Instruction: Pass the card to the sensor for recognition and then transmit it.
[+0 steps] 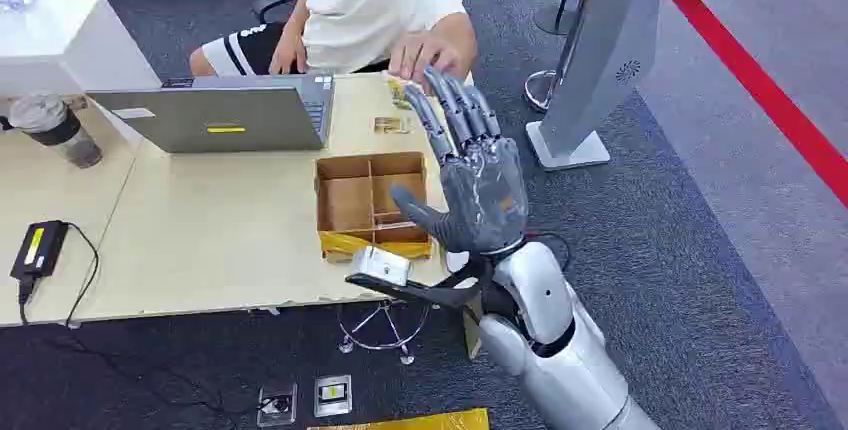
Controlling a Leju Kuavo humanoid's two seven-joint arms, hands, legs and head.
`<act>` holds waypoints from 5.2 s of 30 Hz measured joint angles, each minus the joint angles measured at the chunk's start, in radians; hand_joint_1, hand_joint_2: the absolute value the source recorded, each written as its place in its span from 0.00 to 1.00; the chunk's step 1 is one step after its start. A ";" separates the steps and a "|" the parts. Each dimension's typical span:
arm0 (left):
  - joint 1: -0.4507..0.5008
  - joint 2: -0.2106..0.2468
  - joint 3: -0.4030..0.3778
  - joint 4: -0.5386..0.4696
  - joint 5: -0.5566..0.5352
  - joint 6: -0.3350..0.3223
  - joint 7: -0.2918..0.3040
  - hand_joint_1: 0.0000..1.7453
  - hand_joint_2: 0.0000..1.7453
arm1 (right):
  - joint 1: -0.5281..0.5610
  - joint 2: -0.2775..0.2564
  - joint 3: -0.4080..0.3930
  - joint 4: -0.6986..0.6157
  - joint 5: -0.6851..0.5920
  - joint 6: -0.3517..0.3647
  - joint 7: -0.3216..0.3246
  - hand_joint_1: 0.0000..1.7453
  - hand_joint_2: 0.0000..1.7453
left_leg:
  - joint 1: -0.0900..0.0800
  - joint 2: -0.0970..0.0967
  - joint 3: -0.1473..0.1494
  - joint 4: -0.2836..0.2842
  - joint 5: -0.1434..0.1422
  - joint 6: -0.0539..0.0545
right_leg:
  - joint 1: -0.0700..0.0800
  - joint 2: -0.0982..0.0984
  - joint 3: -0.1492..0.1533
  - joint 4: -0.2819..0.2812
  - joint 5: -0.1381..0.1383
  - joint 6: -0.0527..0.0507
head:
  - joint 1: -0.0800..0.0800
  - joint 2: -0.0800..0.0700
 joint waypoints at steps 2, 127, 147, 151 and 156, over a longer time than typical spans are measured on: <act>0.000 0.000 0.000 0.000 -0.002 -0.005 0.000 0.00 1.00 | -0.015 -0.001 0.038 0.019 0.000 0.006 0.008 0.00 1.00 | 0.000 0.000 0.000 0.000 0.000 0.000 | 0.000 0.000 0.000 0.000 0.000 0.000 | 0.000 0.000; 0.006 0.003 0.034 0.000 -0.054 0.000 -0.006 0.00 1.00 | -0.100 0.030 0.020 0.956 -0.528 -0.273 -0.050 1.00 1.00 | 0.000 0.003 0.001 0.000 0.000 0.000 | 0.000 0.004 -0.001 0.000 0.000 0.001 | 0.000 0.000; 0.006 0.003 0.034 0.000 -0.054 0.000 -0.006 0.00 1.00 | -0.100 0.022 0.015 1.006 -0.489 -0.247 0.005 1.00 1.00 | 0.000 0.003 0.001 0.000 0.000 0.000 | 0.000 0.004 -0.002 0.000 0.000 0.001 | 0.000 0.000; 0.006 0.003 0.034 0.000 -0.052 0.000 -0.006 0.00 1.00 | -0.100 0.022 0.015 1.016 -0.467 -0.228 0.034 1.00 1.00 | 0.000 0.003 0.001 0.000 0.000 0.000 | 0.000 0.005 -0.001 0.000 0.000 0.001 | 0.000 0.000; 0.006 0.003 0.034 0.000 -0.052 -0.001 -0.006 0.00 1.00 | -0.101 0.022 0.016 1.025 -0.464 -0.221 0.041 1.00 1.00 | 0.000 0.003 0.002 0.000 0.000 0.000 | 0.000 0.005 -0.001 -0.001 0.001 0.001 | 0.000 0.000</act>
